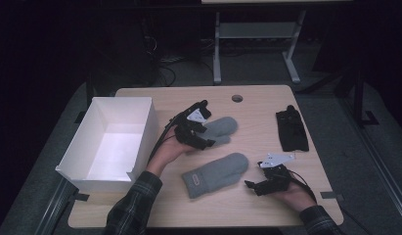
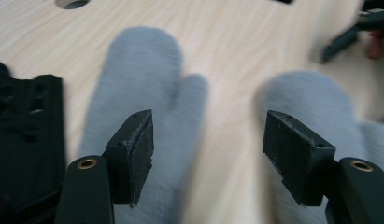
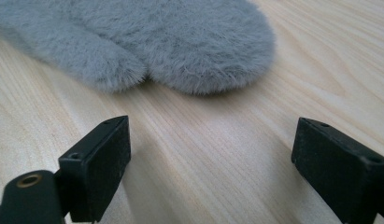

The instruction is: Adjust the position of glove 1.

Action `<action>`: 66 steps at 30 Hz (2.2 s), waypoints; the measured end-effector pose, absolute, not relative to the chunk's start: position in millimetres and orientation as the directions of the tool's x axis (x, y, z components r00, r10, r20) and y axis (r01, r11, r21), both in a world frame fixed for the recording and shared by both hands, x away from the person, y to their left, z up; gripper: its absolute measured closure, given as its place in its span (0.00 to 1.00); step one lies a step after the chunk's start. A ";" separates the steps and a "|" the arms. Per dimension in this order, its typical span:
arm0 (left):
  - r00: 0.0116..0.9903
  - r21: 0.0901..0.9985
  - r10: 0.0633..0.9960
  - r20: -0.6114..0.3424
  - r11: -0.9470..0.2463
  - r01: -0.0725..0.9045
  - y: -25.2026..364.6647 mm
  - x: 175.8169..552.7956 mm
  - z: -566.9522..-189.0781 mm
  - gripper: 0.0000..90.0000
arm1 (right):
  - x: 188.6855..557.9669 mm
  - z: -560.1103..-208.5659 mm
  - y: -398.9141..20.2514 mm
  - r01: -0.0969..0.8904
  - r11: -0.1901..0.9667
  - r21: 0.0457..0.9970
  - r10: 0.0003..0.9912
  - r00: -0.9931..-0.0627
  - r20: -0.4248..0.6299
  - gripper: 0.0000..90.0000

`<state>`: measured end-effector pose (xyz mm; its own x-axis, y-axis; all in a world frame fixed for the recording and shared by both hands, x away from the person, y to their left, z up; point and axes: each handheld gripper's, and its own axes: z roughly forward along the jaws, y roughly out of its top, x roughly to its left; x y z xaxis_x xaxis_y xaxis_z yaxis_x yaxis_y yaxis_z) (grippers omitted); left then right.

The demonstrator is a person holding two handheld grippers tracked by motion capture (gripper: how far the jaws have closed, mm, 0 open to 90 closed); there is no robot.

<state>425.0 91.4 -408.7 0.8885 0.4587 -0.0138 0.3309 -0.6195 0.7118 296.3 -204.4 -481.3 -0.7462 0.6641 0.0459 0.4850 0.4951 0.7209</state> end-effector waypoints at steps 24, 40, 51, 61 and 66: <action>0.886 0.629 0.461 -0.056 -0.672 0.390 82.6 482.0 -453.1 0.76 | 296.2 -481.4 -204.4 0.483 0.497 0.721 0.661 -0.749 0.045 0.13; 0.846 0.629 0.520 -0.118 -0.620 0.469 92.4 473.3 -424.5 0.90 | 296.2 -481.4 -204.4 0.483 0.497 0.721 0.662 -0.748 0.045 0.13; 0.850 0.653 0.505 -0.152 -0.594 0.470 97.6 436.3 -393.3 0.90 | 296.1 -481.3 -204.3 0.485 0.497 0.720 0.662 -0.748 0.047 0.13; 0.873 0.659 0.463 -0.152 -0.611 0.439 94.4 394.7 -376.6 0.90 | 296.5 -481.4 -204.2 0.481 0.500 0.721 0.661 -0.749 0.042 0.13; 0.877 0.654 0.454 -0.156 -0.618 0.436 92.8 373.3 -372.4 0.90 | 296.7 -481.5 -204.5 0.478 0.503 0.721 0.659 -0.751 0.038 0.13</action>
